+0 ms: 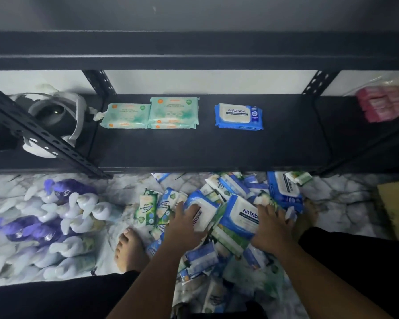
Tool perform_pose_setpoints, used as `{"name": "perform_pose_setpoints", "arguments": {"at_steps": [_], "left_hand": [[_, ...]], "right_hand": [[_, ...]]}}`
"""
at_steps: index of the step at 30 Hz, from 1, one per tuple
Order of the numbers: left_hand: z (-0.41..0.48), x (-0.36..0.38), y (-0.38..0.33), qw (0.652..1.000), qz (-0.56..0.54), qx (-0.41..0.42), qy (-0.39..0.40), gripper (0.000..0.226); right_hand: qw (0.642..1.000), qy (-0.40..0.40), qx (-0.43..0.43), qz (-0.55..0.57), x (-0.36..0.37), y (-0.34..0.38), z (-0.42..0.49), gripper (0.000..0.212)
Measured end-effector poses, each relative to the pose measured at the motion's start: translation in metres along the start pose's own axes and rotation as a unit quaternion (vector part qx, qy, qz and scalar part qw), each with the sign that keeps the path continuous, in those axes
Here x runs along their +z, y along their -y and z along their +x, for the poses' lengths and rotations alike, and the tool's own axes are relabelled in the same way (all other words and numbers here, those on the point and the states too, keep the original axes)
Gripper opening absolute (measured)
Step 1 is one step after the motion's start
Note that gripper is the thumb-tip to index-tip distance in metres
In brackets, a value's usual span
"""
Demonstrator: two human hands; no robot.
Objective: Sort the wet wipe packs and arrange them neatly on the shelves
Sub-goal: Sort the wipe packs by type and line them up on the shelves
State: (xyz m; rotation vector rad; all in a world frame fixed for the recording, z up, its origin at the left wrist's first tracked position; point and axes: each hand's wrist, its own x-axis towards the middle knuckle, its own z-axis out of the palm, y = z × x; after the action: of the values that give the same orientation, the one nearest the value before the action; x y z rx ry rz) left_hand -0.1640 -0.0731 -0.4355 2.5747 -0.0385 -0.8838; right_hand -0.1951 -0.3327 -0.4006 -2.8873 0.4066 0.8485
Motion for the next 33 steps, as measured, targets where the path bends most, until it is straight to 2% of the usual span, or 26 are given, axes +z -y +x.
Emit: {"name": "perform_pose_setpoints", "arguments": {"at_steps": [2, 6, 8, 10, 12, 13, 14, 16, 18, 20, 22, 24, 27, 30, 33], "left_hand": [[0.001, -0.001, 0.004, 1.0, -0.011, -0.021, 0.006, 0.102], [0.005, -0.007, -0.005, 0.992, -0.065, -0.08, -0.074, 0.107], [0.012, -0.01, -0.013, 0.974, -0.149, -0.145, -0.089, 0.096], [0.019, -0.016, -0.018, 0.966, -0.196, -0.159, -0.061, 0.074], [0.018, -0.027, -0.021, 0.987, -0.105, -0.118, -0.013, 0.05], [0.015, -0.031, -0.021, 0.995, -0.029, -0.096, -0.009, 0.042], [0.013, -0.034, -0.019, 0.997, 0.025, -0.069, -0.02, 0.044], [0.012, -0.034, -0.01, 0.994, 0.1, 0.022, -0.039, 0.069], [0.013, -0.028, -0.006, 0.984, 0.14, 0.111, -0.005, 0.098], [0.021, -0.021, -0.008, 0.967, 0.216, 0.135, 0.017, 0.116], [0.03, -0.016, -0.015, 0.953, 0.272, 0.135, 0.0, 0.125], [0.037, -0.019, -0.022, 0.945, 0.296, 0.137, 0.005, 0.122], [0.044, -0.031, -0.025, 0.94, 0.298, 0.166, 0.016, 0.107], [0.049, -0.045, -0.028, 0.939, 0.286, 0.189, -0.002, 0.1], [0.059, -0.061, -0.041, 0.946, 0.258, 0.193, -0.032, 0.091]], "right_hand": [[1.0, 0.005, -0.005, -0.005, 0.004, -0.003, -0.002, 0.101], [0.999, -0.031, -0.018, -0.018, 0.005, -0.006, 0.002, 0.099], [0.999, -0.032, -0.023, 0.002, 0.006, -0.007, 0.003, 0.093], [0.998, -0.03, -0.004, 0.049, 0.007, -0.01, 0.002, 0.086], [0.996, -0.023, 0.024, 0.086, 0.008, -0.014, 0.0, 0.086], [0.995, -0.019, 0.031, 0.091, 0.008, -0.016, 0.0, 0.088], [0.995, -0.013, 0.032, 0.093, 0.009, -0.018, 0.0, 0.09], [0.995, 0.001, 0.027, 0.095, 0.009, -0.019, 0.001, 0.099], [0.995, 0.013, 0.017, 0.095, 0.011, -0.016, 0.002, 0.11], [0.996, 0.0, 0.012, 0.09, 0.014, -0.011, 0.006, 0.111], [0.996, -0.013, 0.013, 0.088, 0.016, -0.008, 0.01, 0.105], [0.997, -0.023, 0.016, 0.075, 0.016, -0.007, 0.015, 0.097], [0.999, -0.017, -0.008, 0.044, 0.003, -0.012, 0.022, 0.086], [0.996, 0.004, -0.015, 0.09, -0.029, -0.024, 0.028, 0.069], [0.995, -0.025, -0.019, 0.093, -0.067, -0.04, 0.041, 0.068]]}}
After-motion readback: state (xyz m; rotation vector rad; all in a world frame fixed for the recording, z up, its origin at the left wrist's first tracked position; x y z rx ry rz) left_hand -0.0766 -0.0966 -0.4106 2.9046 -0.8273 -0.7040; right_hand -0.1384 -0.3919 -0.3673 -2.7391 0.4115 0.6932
